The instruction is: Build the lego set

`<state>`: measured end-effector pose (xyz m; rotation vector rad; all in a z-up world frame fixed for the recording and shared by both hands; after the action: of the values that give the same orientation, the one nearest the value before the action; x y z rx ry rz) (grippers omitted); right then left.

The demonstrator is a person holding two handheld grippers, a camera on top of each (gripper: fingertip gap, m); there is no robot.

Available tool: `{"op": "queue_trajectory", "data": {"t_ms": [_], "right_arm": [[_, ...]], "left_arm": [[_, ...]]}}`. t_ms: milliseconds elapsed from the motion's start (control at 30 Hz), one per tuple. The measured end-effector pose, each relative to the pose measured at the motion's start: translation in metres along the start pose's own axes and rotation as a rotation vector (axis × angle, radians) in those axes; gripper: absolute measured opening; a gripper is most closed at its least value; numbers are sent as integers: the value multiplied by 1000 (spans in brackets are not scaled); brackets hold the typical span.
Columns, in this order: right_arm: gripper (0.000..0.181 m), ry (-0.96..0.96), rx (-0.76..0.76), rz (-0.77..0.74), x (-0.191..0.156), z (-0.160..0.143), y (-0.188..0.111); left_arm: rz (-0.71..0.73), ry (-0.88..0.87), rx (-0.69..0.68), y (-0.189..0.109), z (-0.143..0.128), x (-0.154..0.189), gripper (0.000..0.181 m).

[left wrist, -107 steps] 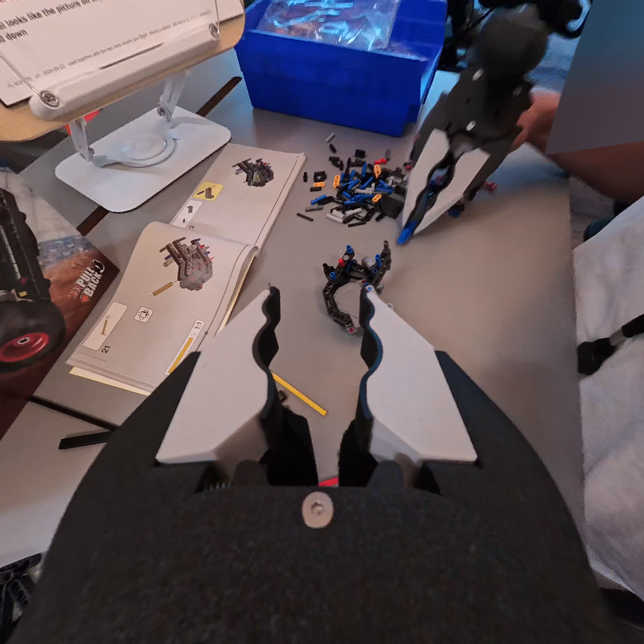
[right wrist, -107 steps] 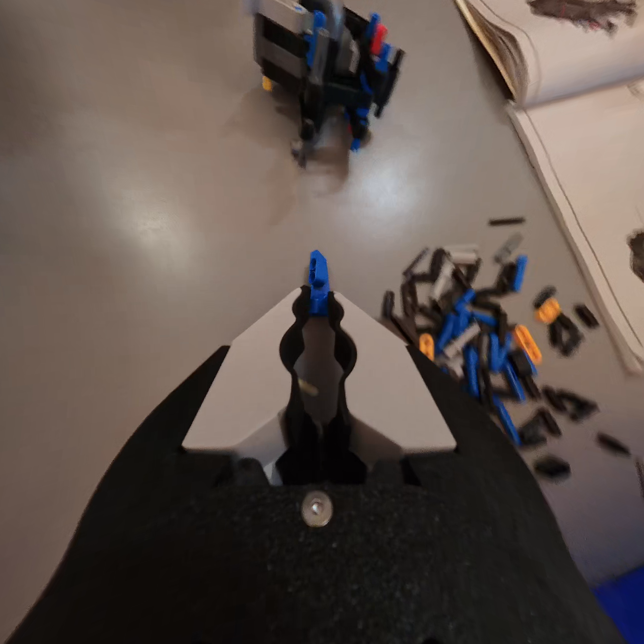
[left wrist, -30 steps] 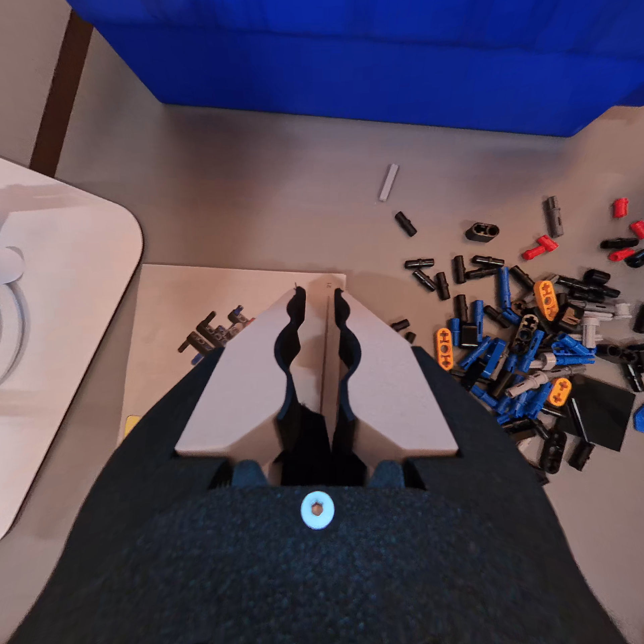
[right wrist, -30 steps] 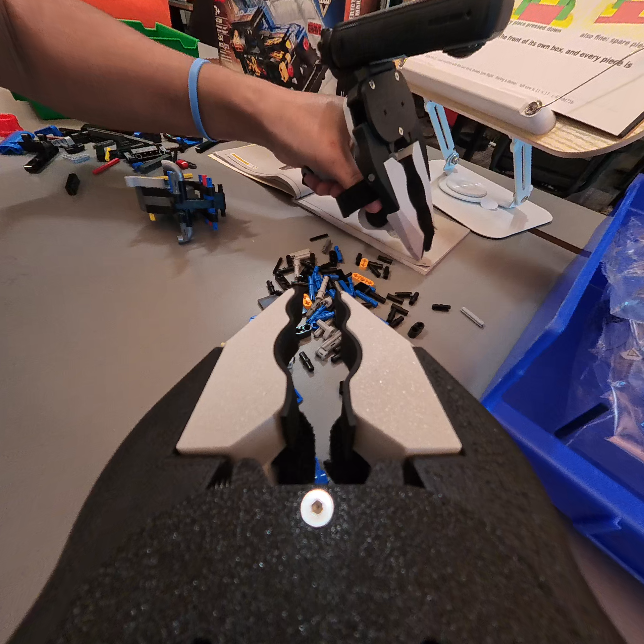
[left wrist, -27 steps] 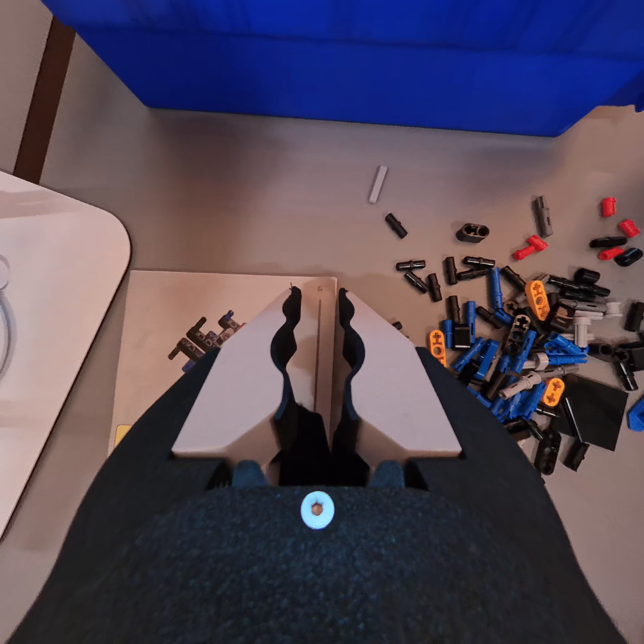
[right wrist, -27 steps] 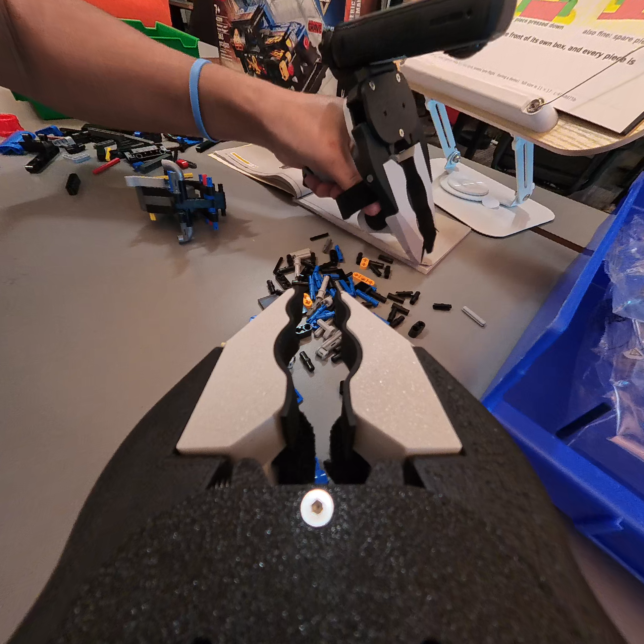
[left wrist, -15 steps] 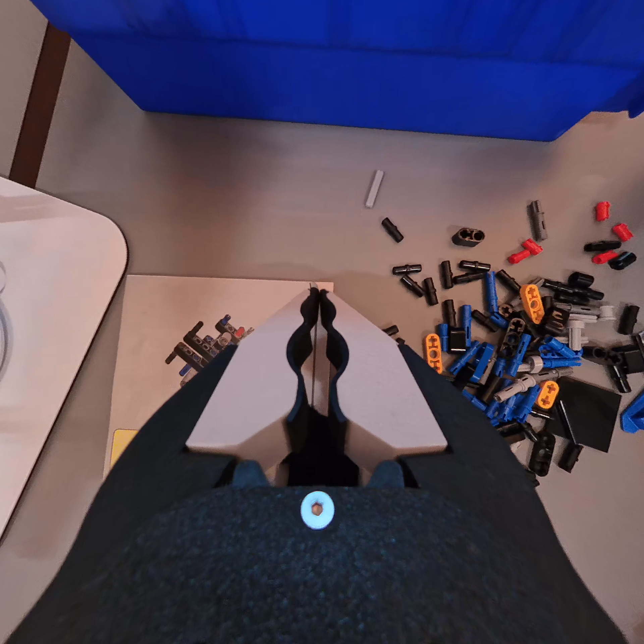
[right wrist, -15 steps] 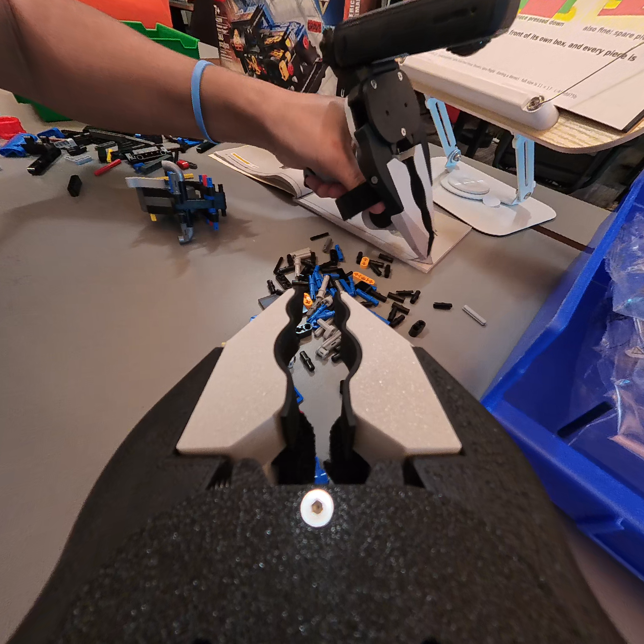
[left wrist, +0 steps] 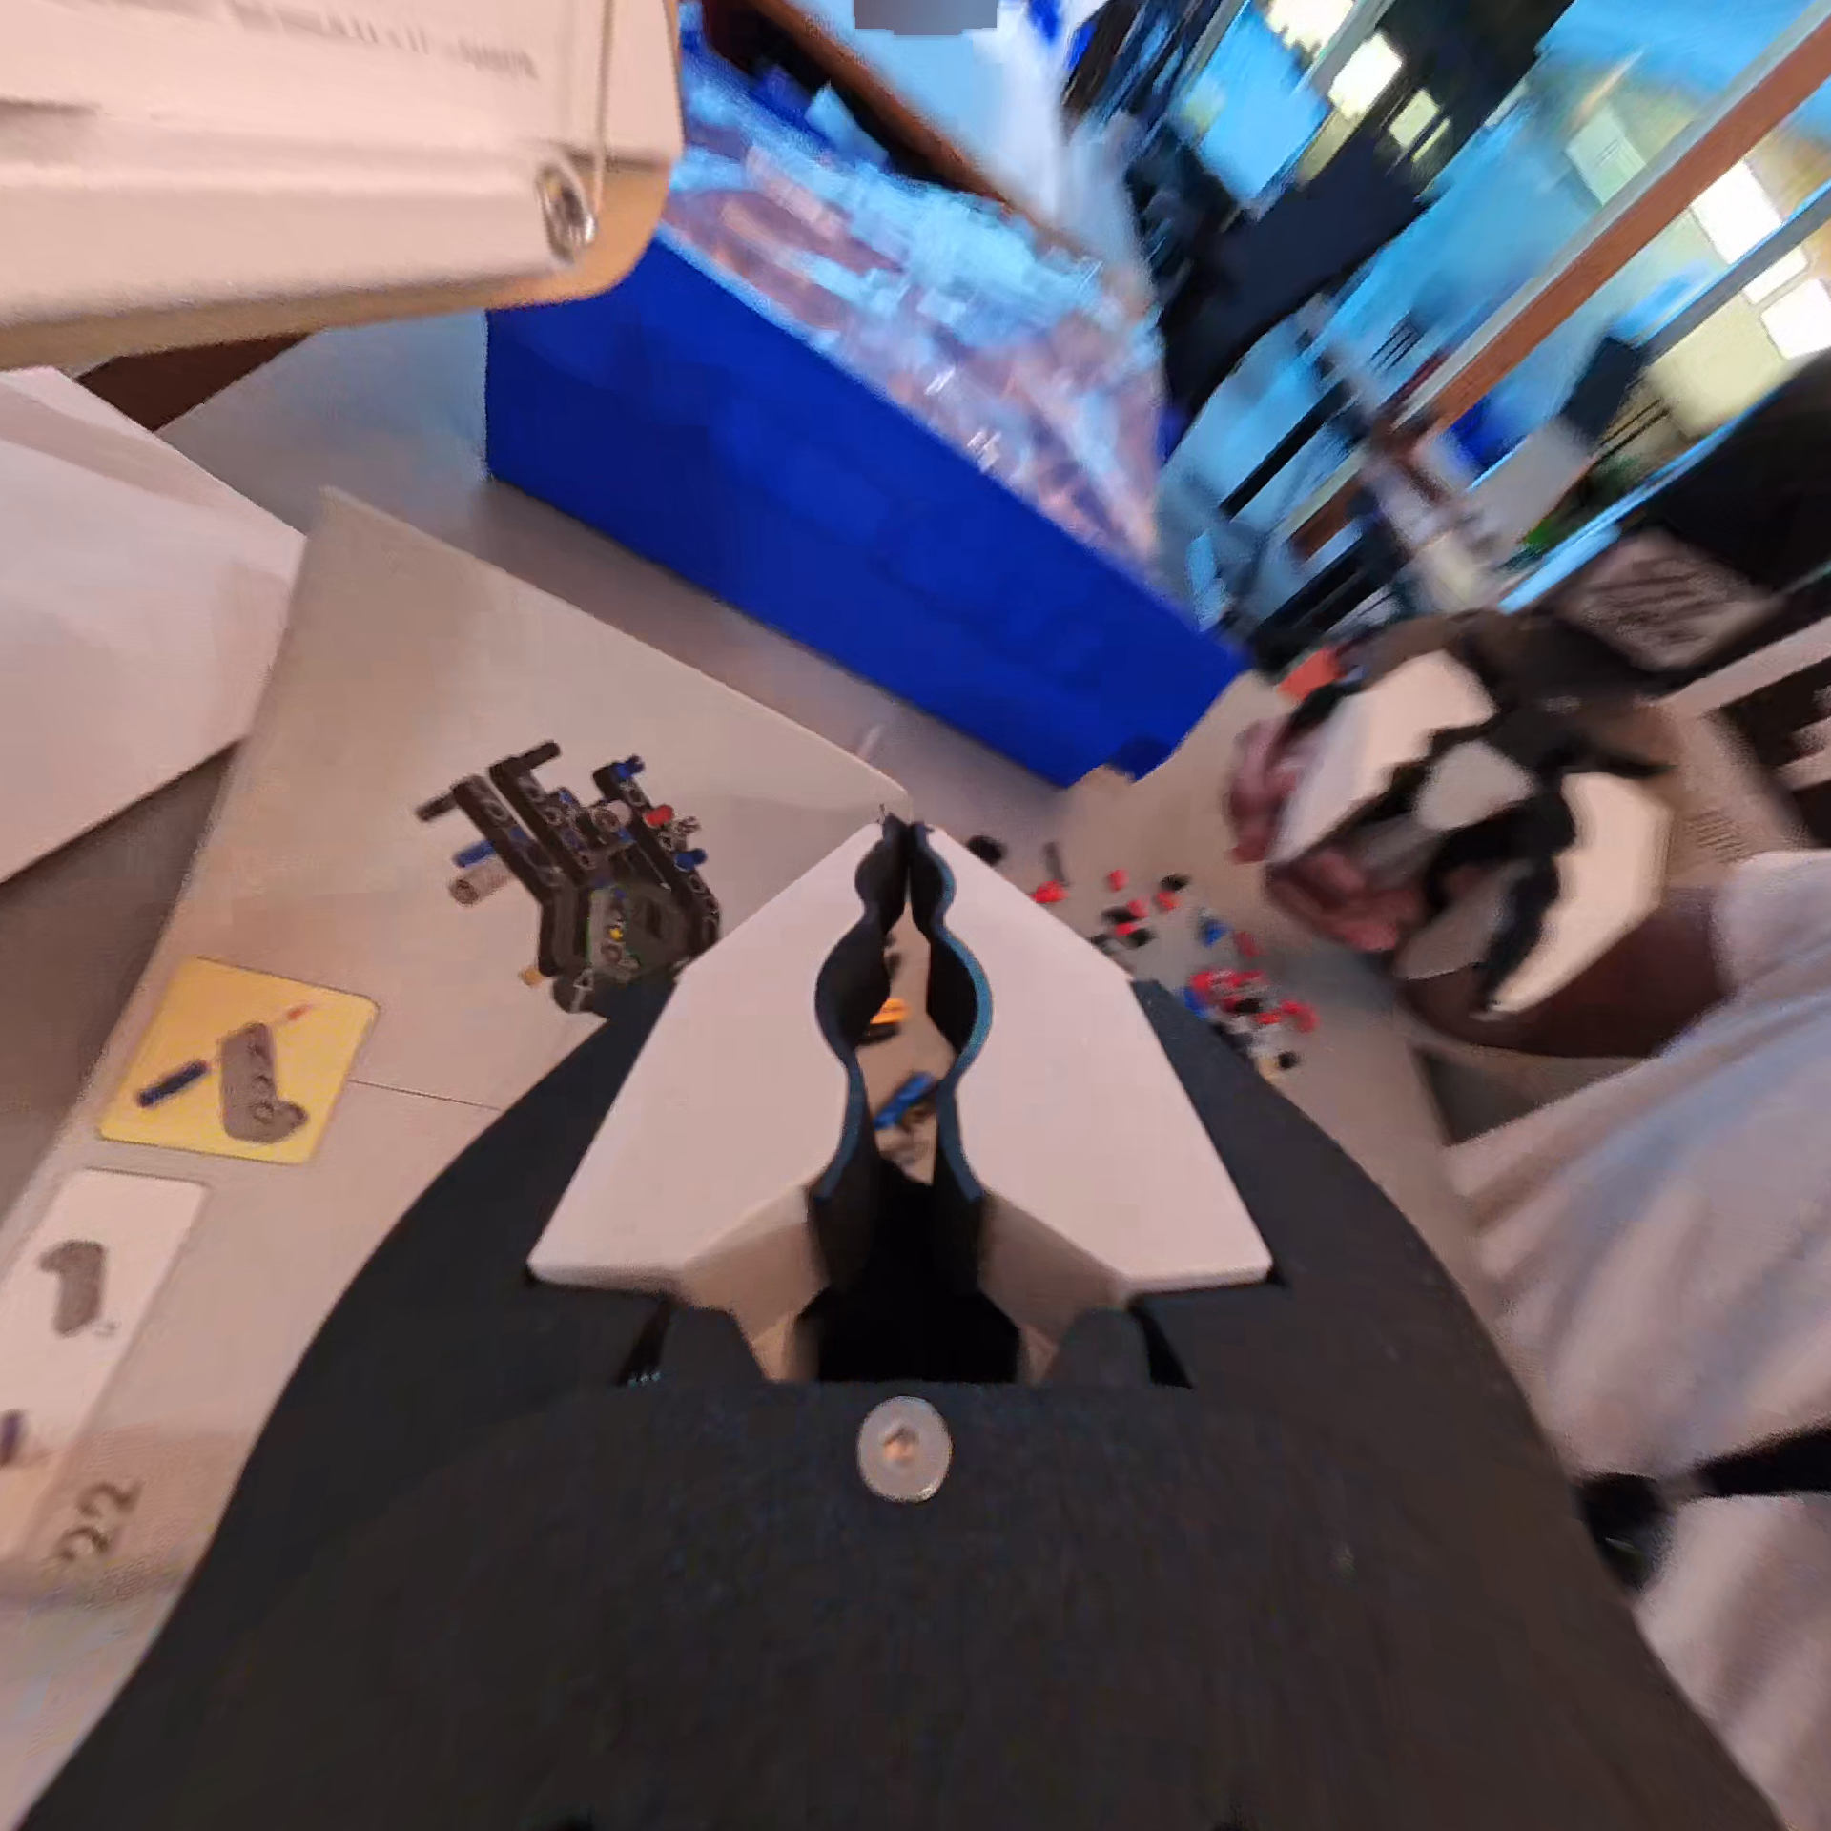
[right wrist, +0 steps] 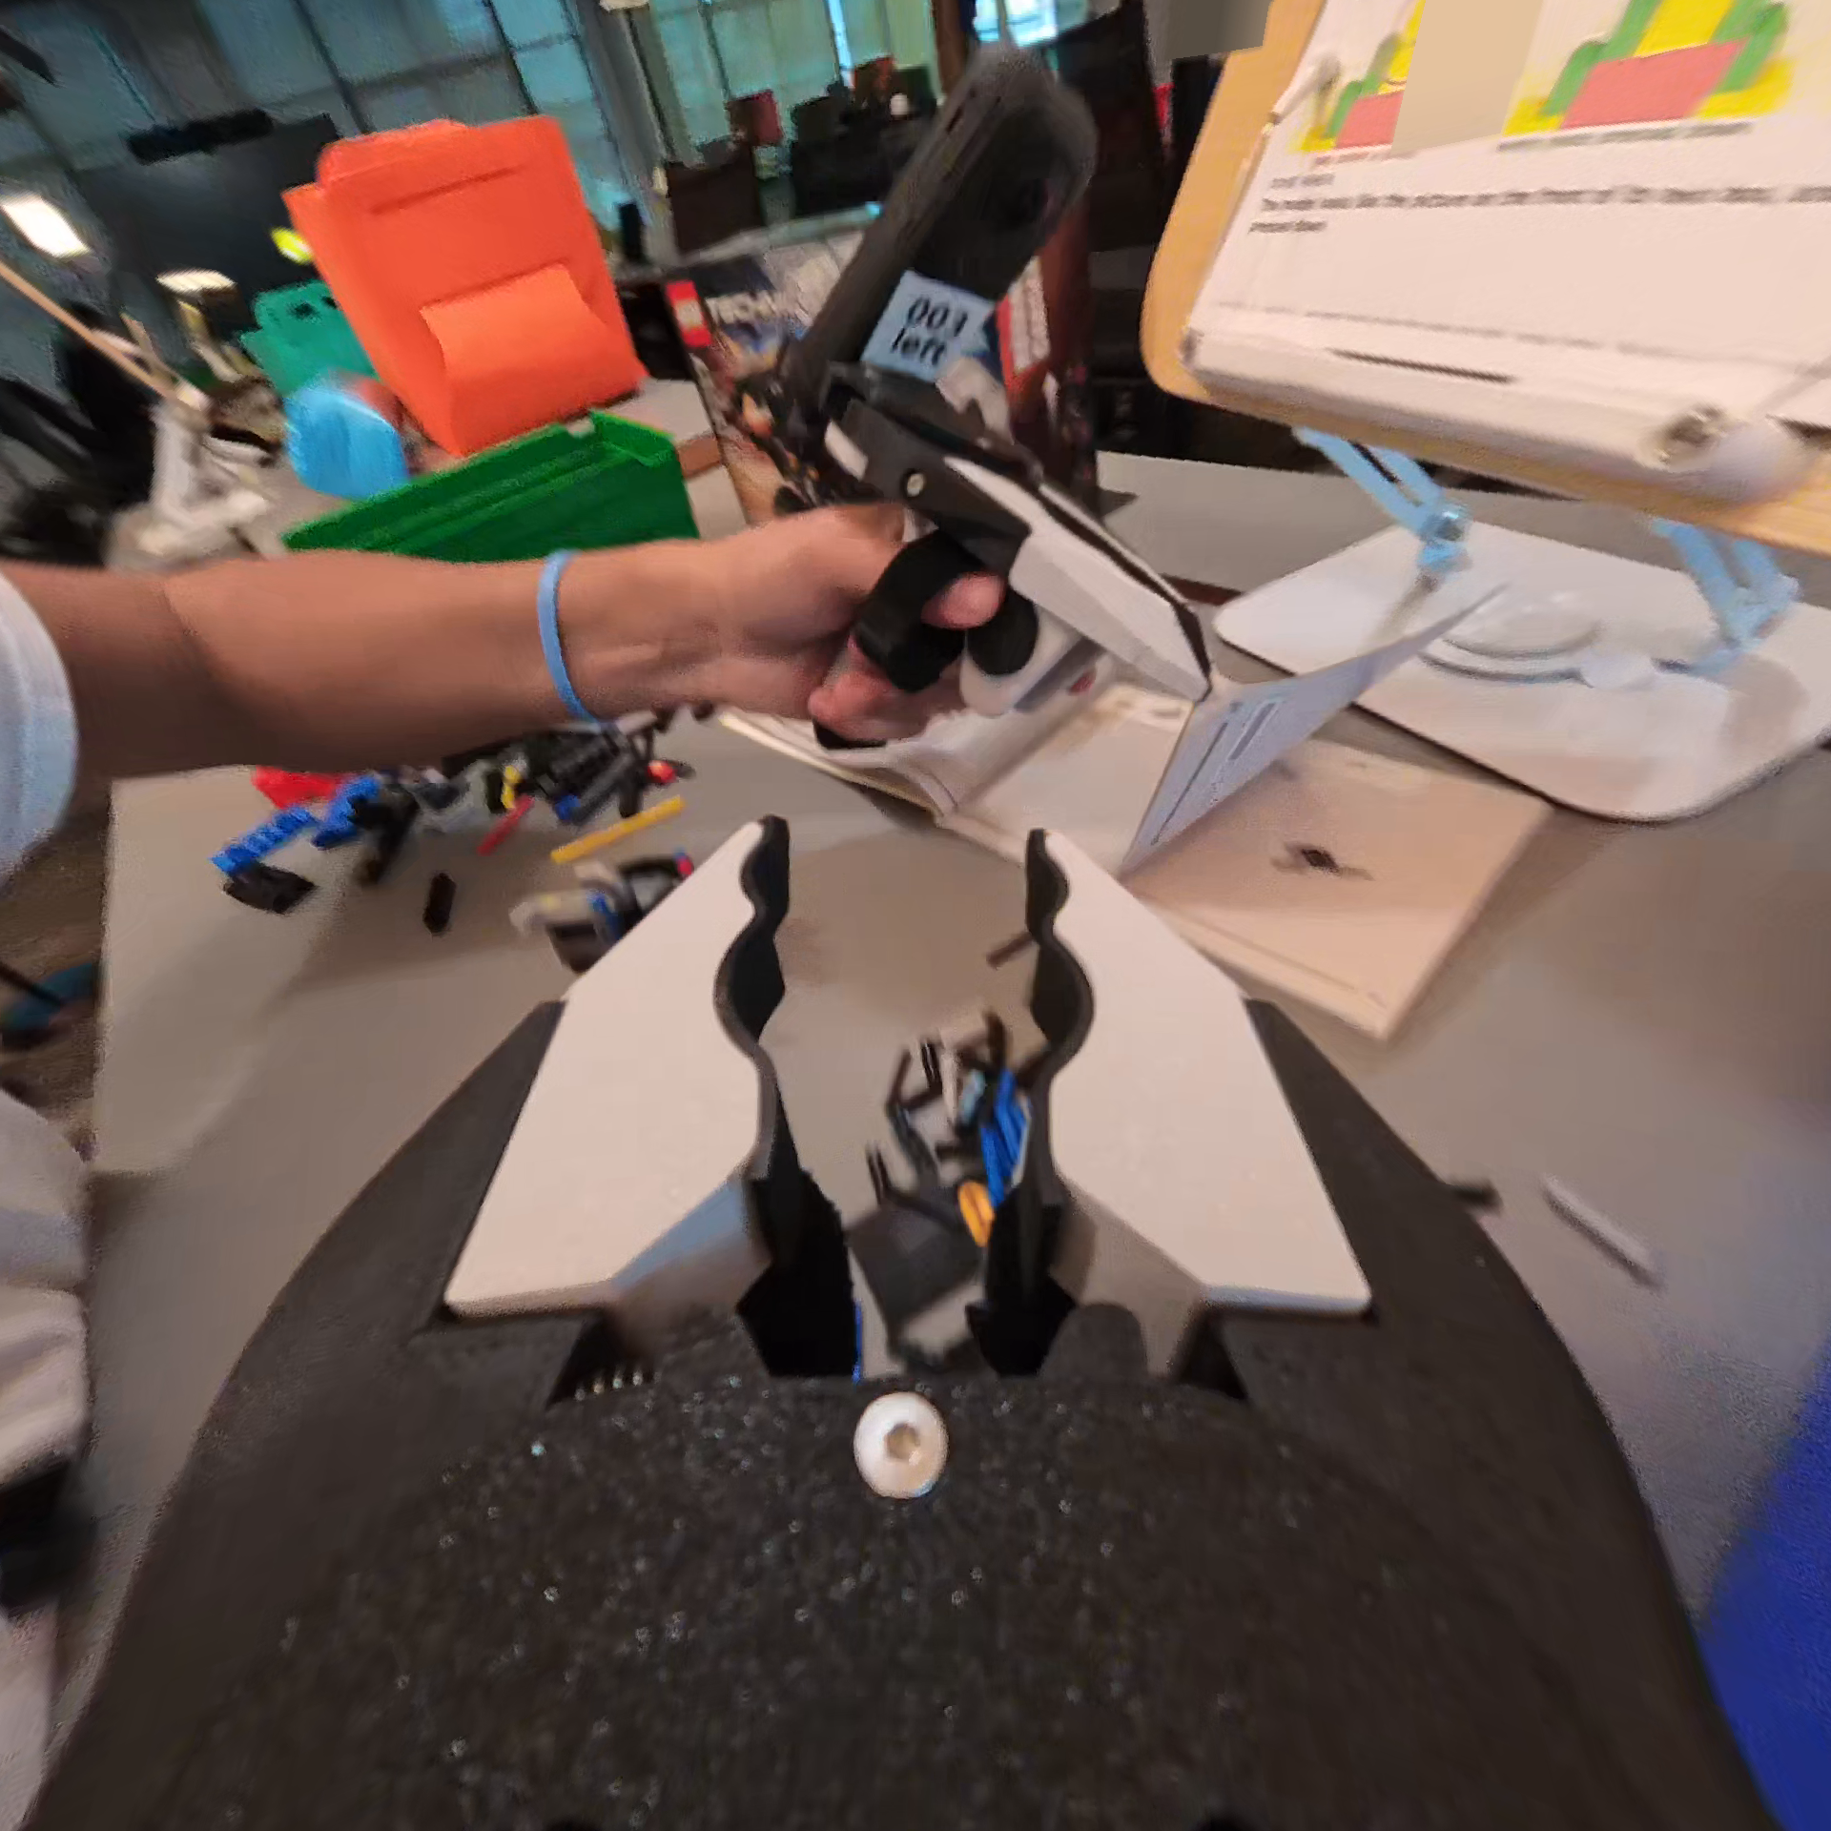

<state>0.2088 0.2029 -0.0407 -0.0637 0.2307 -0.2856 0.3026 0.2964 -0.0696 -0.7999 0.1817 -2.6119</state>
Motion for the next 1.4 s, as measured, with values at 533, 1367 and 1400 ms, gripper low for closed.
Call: {"op": "queue_trajectory", "data": {"t_ms": [533, 1367, 1400], "right_arm": [[35, 689, 192, 586, 35, 50, 144], [33, 762, 216, 725, 38, 51, 138], [33, 763, 214, 722, 36, 50, 140]], "left_arm": [[-305, -239, 438, -106, 36, 26, 0], [-317, -250, 424, -97, 40, 27, 0], [-320, -256, 420, -95, 39, 27, 0]]}}
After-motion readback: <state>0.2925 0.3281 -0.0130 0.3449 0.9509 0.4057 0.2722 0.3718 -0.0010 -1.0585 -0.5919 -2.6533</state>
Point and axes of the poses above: each gripper's, where its closed fingertips meet, y out along the fingers, z out of its top, x = y × z across the jaws, the point moved 3 cm from there along -y, back along the fingers, and after that the axes turned 7 degrees about x, right-handed, at the moved point
